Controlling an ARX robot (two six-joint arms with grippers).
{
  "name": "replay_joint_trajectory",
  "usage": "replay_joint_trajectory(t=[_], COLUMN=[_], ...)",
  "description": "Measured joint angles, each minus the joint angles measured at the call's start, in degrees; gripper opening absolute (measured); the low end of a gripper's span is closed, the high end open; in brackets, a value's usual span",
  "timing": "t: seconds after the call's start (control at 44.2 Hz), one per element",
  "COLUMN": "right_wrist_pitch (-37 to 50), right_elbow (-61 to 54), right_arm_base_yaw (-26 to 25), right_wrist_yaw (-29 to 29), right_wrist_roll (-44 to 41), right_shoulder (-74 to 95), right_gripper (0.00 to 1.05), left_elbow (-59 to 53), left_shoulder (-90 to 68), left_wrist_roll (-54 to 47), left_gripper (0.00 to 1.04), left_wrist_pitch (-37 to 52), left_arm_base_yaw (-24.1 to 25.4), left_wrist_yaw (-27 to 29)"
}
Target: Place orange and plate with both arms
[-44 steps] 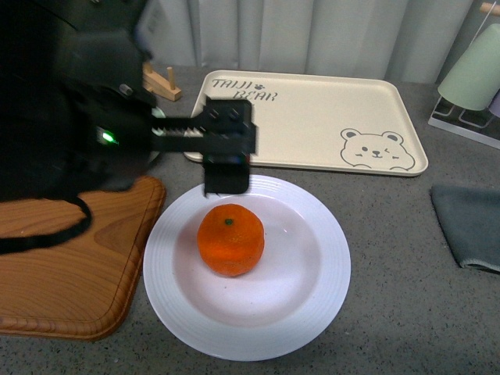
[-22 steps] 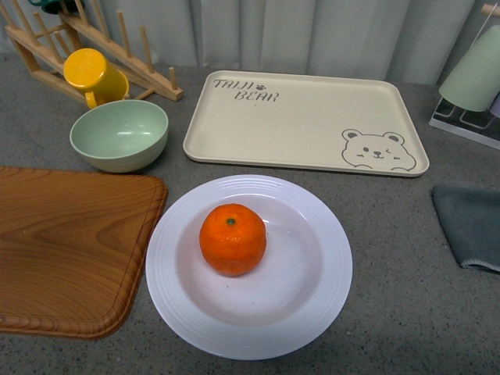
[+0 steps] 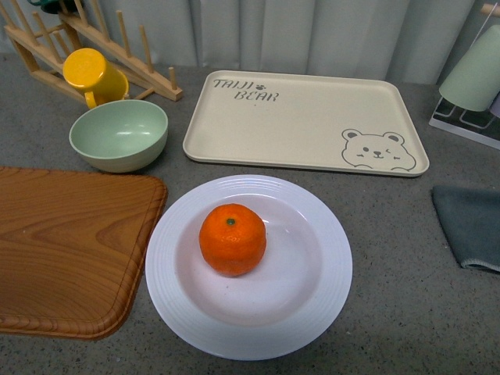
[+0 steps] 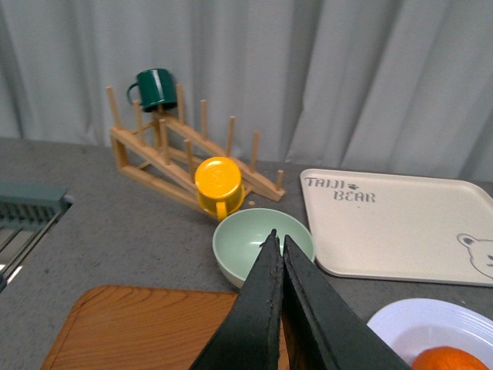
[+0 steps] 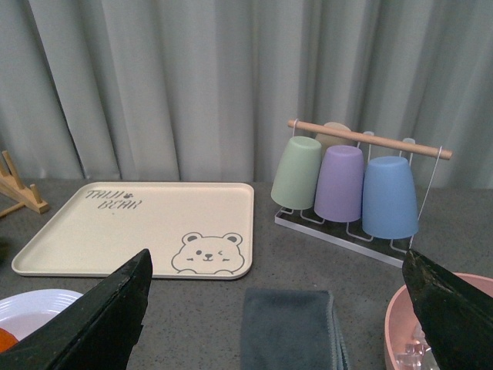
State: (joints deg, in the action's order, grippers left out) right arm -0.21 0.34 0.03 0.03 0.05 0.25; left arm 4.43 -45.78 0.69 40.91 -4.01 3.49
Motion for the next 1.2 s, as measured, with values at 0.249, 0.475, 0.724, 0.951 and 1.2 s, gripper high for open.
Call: replay_joint_trajectory(t=[0.249,0.475,0.724,0.951,1.2], right_wrist_pitch=[0.0,0.0,0.0,0.0,0.0], right_elbow=[0.0,0.0,0.0,0.0,0.0], right_arm_base_yaw=[0.0,0.0,0.0,0.0,0.0], right_wrist_yaw=[-0.04,-0.02,0.0,0.0,0.0], right_wrist_roll=[-0.02,-0.02,-0.02,-0.02,0.0], right_shoulder=[-0.02,0.0,0.0,-0.02,-0.02], right_gripper=[0.95,0.95,0.95,0.95,0.95], left_elbow=[-3.28,-3.3,-3.32,-3.32,-3.32], left_shoulder=[7.5,16.98,24.35,29.31,34.73], left_wrist_roll=[-0.28,-0.28,-0.28,-0.28,-0.28], left_gripper=[0.04,0.04,0.04,0.04,0.04], left_wrist_pitch=[-3.69,-12.37,-19.37,-24.17,-29.66], left_arm_base_yaw=[3.85,3.87,3.87,3.87,3.87], left_wrist_yaw=[-3.52,-3.5,-3.5,-3.5,-3.5])
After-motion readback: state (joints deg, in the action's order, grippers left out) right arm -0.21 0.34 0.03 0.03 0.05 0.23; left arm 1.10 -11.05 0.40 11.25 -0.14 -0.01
